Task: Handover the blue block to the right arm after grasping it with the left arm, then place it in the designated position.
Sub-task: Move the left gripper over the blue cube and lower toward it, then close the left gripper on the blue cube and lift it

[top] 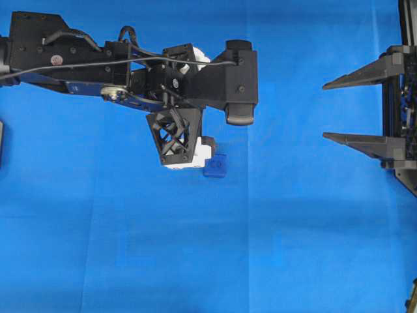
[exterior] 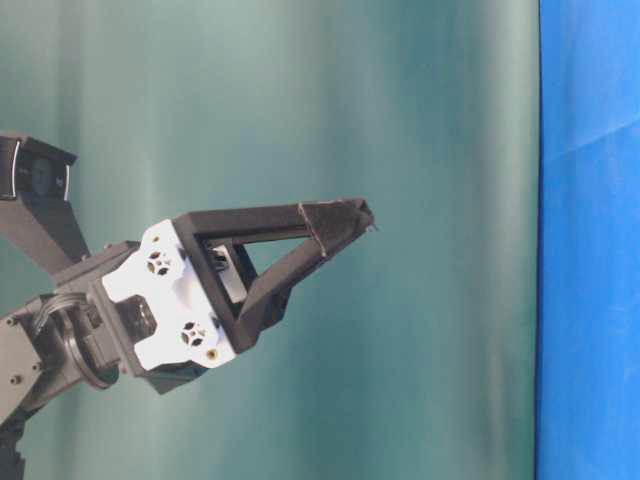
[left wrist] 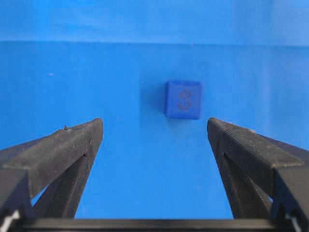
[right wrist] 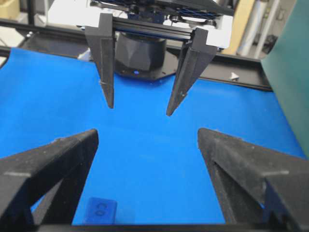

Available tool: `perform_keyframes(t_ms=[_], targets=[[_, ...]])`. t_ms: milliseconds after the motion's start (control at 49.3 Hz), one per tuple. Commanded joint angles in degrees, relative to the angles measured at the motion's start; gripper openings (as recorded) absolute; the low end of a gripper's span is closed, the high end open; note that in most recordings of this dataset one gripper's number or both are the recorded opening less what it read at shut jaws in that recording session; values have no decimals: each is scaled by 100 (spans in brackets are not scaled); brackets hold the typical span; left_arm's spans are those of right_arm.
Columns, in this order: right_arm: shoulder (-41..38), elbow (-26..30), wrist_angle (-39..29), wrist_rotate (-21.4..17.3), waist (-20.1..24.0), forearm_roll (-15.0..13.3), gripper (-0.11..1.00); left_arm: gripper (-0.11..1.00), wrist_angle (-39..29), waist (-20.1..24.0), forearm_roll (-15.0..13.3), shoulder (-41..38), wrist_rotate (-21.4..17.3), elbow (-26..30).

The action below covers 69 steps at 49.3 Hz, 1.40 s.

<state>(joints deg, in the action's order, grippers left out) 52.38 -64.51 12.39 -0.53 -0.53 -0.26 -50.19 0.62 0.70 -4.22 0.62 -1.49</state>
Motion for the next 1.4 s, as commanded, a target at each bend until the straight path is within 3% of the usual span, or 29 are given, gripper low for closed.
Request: perform_keyframes(t_ms=[0,528,1035,1380], targets=[[-44,158,18,9,0,18,98,93,44,-26,9,70,0,149],[-62,158,18,9,0,18,98,93,615,-167,9,-299,-9,-211],[-202,141,44,9,-18,18,98,93,2232,-290,9,-1222,35,-1046],[-220,132,44,18,-26,9,98,93,2663,-290,9,-1600,35,-1134]])
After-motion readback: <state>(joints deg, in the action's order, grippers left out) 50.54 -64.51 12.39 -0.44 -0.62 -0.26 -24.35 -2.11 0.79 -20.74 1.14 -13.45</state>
